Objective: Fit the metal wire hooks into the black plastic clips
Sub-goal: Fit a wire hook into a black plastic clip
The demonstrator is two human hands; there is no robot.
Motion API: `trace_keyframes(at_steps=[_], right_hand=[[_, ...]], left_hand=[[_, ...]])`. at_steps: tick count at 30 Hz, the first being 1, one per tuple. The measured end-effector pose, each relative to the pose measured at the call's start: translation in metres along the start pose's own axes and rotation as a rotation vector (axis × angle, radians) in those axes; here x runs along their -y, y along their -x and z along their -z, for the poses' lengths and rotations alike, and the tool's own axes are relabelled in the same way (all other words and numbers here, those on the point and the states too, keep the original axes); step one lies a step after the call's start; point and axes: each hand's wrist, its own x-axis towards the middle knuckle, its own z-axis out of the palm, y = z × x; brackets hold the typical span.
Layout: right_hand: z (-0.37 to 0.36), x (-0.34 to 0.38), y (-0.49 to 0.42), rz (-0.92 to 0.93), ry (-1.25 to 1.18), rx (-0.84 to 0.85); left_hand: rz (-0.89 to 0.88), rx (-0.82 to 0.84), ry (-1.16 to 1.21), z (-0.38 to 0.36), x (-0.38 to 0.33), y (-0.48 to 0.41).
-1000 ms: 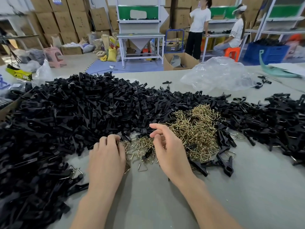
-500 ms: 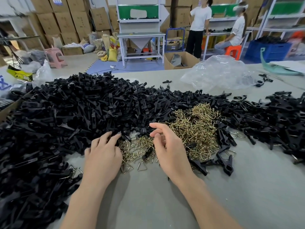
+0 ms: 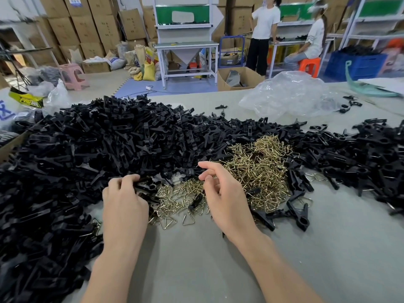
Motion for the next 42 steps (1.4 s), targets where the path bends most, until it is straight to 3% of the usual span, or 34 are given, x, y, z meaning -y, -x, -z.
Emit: trace_keyframes(at_steps=[5, 11, 34, 39, 42], right_hand=[[0.001, 0.0, 0.0, 0.004, -0.003, -0.001], [0.001, 0.0, 0.0, 0.006, 0.005, 0.001], [0.001, 0.001, 0.0, 0.01, -0.001, 0.009], [0.001, 0.003, 0.001, 0.02, -0.004, 0.004], [0.002, 0.005, 0.001, 0.03, 0.017, 0.001]], left_hand=[[0.113, 0.031, -0.119, 0.004, 0.003, 0.001], [0.095, 0.119, -0.22, 0.007, 0.002, -0.003], [-0.03, 0.127, 0.059, -0.002, 0.002, -0.002], [-0.048, 0.044, 0.141, -0.004, 0.001, -0.001], [-0.067, -0.117, 0.247, 0.003, -0.007, 0.0]])
